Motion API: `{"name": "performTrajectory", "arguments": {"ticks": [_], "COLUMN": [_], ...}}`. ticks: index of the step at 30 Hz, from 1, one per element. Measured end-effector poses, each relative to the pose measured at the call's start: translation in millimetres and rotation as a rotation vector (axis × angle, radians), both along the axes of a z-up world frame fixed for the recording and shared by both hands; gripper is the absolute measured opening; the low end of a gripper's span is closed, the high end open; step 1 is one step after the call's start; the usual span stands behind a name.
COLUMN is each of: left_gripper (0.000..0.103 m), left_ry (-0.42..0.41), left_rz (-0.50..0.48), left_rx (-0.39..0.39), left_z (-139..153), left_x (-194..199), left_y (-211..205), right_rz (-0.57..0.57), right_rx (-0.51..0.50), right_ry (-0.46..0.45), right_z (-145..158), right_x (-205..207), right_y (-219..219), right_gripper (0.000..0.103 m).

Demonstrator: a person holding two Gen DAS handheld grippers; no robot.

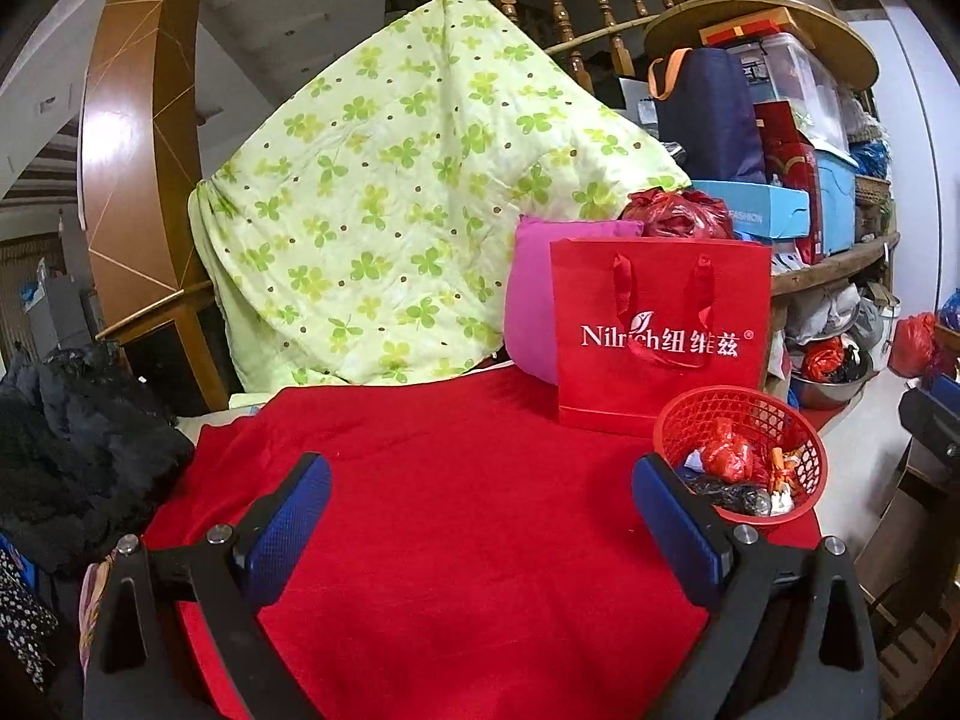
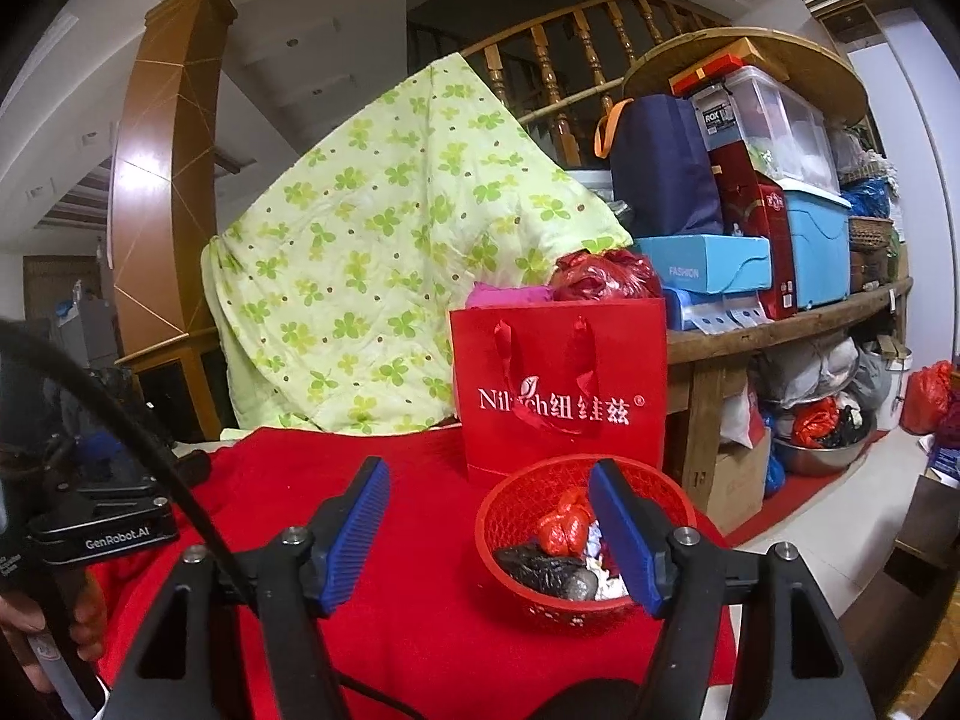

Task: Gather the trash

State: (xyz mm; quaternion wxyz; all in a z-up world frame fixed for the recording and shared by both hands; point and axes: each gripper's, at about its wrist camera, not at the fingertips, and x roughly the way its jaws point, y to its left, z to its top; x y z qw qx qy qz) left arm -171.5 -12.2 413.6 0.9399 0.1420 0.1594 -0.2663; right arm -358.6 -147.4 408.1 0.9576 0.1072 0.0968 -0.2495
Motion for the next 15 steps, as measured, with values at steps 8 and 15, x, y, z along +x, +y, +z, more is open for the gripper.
{"name": "performTrajectory", "arguments": {"ticks": [8,15], "left_gripper": [0.100,0.100], "left_ry": [-0.020,-0.036], "left_rz": [-0.008,-0.027], "left_rx": [0.024,0.045], "left_z": [3,0], "left_x": [-16,-29], "left_y": [-7,-12], "right_rz": [-0.040,-0.051], "right_rx": [0.018,0.034], "right_ry": [0.031,0.039], "right_z": [-3,-5], "right_x": [-12,-17], "right_y": [-8,-13], "right_gripper": [0.072,0.072]}}
